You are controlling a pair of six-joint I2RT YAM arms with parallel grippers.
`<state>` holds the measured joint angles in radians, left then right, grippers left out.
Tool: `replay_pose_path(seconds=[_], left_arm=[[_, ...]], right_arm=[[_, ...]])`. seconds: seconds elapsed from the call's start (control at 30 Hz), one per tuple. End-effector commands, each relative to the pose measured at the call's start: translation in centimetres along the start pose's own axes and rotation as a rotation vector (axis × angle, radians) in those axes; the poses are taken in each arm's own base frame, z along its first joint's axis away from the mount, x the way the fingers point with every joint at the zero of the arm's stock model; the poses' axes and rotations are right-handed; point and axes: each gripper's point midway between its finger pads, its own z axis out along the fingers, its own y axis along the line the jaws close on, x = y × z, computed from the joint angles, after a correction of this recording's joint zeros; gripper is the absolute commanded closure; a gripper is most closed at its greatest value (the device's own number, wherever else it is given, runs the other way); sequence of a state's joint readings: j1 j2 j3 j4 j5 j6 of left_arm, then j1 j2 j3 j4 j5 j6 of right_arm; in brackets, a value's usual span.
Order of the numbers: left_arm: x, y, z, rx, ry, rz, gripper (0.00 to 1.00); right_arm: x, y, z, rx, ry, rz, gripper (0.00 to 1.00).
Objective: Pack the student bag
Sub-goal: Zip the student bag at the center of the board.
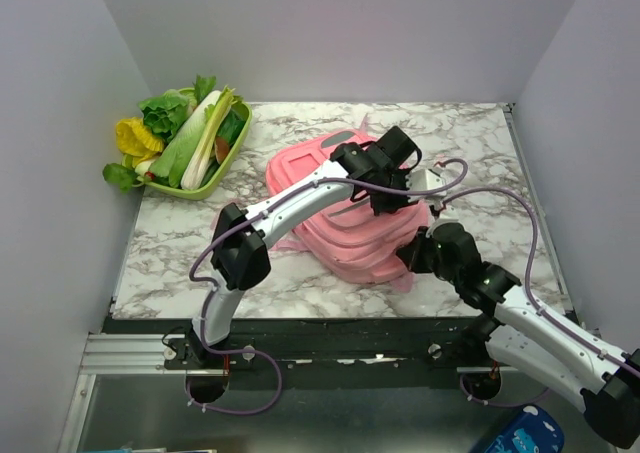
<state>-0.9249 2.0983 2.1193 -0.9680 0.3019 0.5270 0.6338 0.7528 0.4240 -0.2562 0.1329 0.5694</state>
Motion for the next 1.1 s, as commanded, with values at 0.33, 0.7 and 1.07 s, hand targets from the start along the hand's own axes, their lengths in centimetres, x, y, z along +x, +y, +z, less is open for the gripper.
replay_pose_path(seconds=[0.33, 0.7, 1.07], left_arm=[[7.6, -4.9, -3.8, 0.150, 0.048, 0.067, 0.92], [9.1, -6.6, -7.9, 0.222, 0.118, 0.178, 0.89], [13.1, -6.0, -9.1, 0.218, 0.159, 0.171, 0.88]], right_arm=[[0.7, -0.7, -1.1, 0.052, 0.074, -0.033, 0.99], [-1.3, -0.7, -1.2, 0.119, 0.098, -0.099, 0.99], [-1.8, -1.3, -1.2, 0.167, 0.128, -0.167, 0.99]])
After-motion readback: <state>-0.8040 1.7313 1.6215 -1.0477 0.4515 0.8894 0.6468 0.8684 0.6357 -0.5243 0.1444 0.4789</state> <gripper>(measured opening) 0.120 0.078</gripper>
